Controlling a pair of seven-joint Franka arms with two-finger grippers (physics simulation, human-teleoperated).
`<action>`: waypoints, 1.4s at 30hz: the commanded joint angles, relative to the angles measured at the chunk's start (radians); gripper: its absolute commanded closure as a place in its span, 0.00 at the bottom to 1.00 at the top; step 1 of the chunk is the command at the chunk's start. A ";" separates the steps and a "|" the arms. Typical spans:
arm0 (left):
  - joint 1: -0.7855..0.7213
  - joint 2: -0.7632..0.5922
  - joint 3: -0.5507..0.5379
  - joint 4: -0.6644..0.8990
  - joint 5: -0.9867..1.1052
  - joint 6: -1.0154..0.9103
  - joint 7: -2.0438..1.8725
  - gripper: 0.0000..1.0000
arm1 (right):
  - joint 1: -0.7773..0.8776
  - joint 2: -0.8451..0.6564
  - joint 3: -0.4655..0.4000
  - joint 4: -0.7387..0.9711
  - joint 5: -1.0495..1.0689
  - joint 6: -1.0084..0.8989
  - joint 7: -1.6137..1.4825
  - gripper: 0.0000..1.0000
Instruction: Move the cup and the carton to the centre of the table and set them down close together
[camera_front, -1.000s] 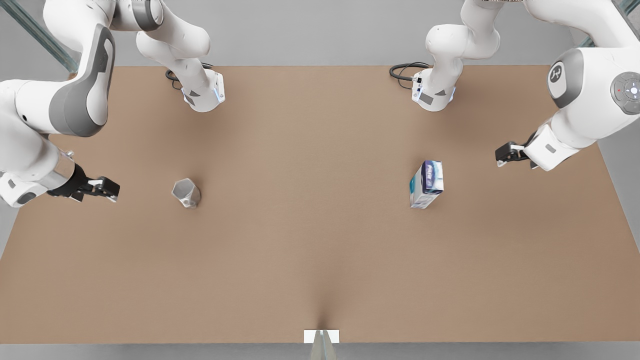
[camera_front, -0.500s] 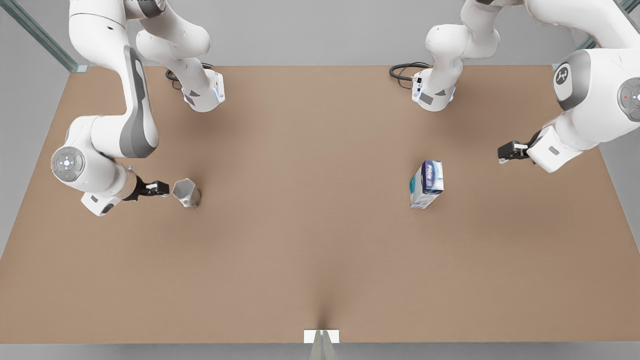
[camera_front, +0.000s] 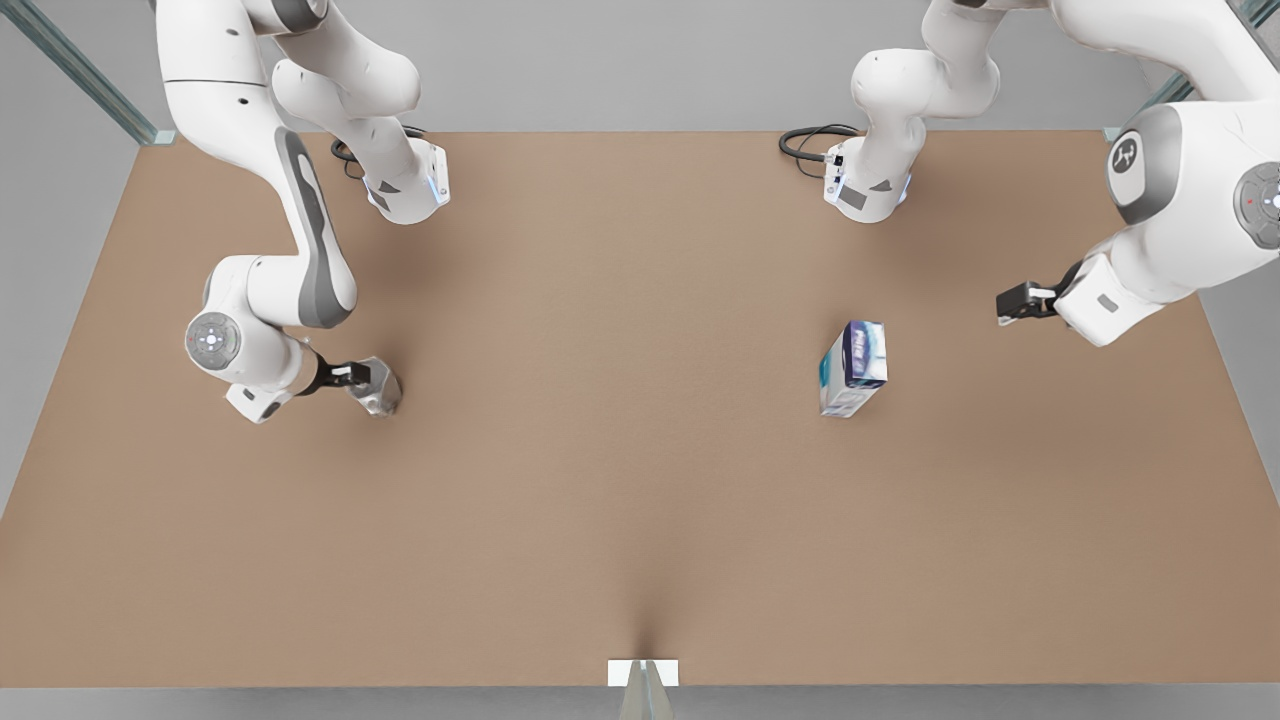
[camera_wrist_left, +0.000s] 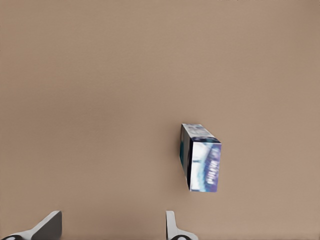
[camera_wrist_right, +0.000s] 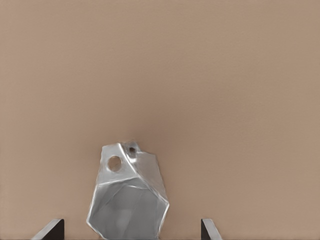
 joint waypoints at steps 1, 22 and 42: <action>0.000 0.000 0.000 0.000 0.001 0.001 0.000 0.00 | 0.004 0.000 0.005 -0.009 0.000 0.003 0.000 0.00; -0.002 0.009 0.000 0.000 0.001 -0.001 -0.002 0.00 | 0.008 0.049 0.053 -0.100 0.028 0.106 0.003 0.00; -0.003 0.018 0.000 0.002 0.001 -0.001 -0.002 0.00 | 0.019 0.087 0.076 -0.137 0.077 0.178 0.005 0.00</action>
